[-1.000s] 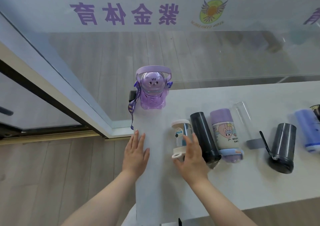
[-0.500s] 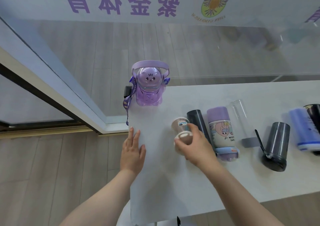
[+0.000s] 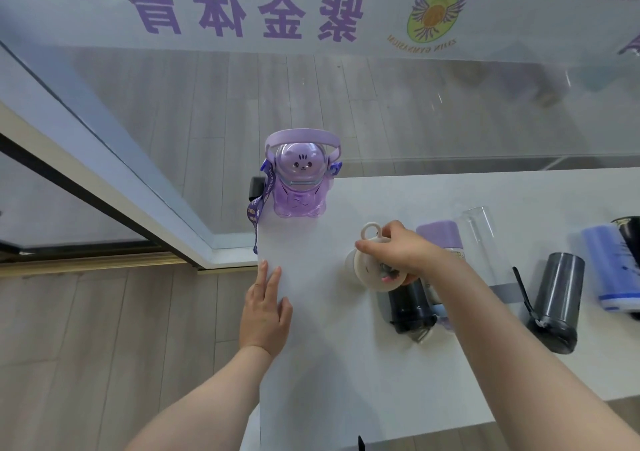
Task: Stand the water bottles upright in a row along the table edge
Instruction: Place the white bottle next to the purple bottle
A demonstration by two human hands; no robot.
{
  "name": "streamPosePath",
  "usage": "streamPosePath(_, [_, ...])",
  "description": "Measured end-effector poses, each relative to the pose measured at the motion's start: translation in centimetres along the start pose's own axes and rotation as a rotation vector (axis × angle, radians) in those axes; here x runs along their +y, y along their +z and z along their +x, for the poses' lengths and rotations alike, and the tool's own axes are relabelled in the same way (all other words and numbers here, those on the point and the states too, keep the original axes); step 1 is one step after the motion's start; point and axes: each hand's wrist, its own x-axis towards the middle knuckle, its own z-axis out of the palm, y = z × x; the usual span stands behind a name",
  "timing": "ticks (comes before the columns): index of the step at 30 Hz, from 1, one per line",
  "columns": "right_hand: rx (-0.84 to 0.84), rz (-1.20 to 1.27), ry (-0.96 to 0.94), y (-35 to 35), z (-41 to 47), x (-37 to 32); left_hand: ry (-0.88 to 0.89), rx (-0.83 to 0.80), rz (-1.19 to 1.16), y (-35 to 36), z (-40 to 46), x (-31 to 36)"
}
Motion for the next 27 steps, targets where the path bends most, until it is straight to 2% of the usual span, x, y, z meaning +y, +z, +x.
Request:
streamPosePath(3, [0.096, -0.018, -0.117, -0.1, -1.0, 0.9, -0.001, -0.002, 0.001, 0.0, 0.1, 0.0])
streamPosePath(8, [0.385, 0.018, -0.371, 3.0, -3.6, 3.7, 0.003, -0.001, 0.003, 0.1, 0.1, -0.1])
streamPosePath(11, [0.462, 0.021, -0.422, 5.4, -2.7, 5.1, -0.006, -0.003, -0.001, 0.3, 0.2, -0.2])
streamPosePath(16, [0.548, 0.162, -0.539, 7.4, -0.2, 5.6, -0.009, -0.008, 0.006, 0.4, 0.2, -0.4])
streamPosePath(22, [0.637, 0.228, -0.566, 6.7, 2.4, 4.7, -0.007, -0.011, 0.01, 0.3, 0.2, -0.3])
streamPosePath(27, [0.64, 0.283, -0.516, 4.1, 5.2, 1.7, -0.002, -0.006, 0.018, 0.2, 0.2, -0.3])
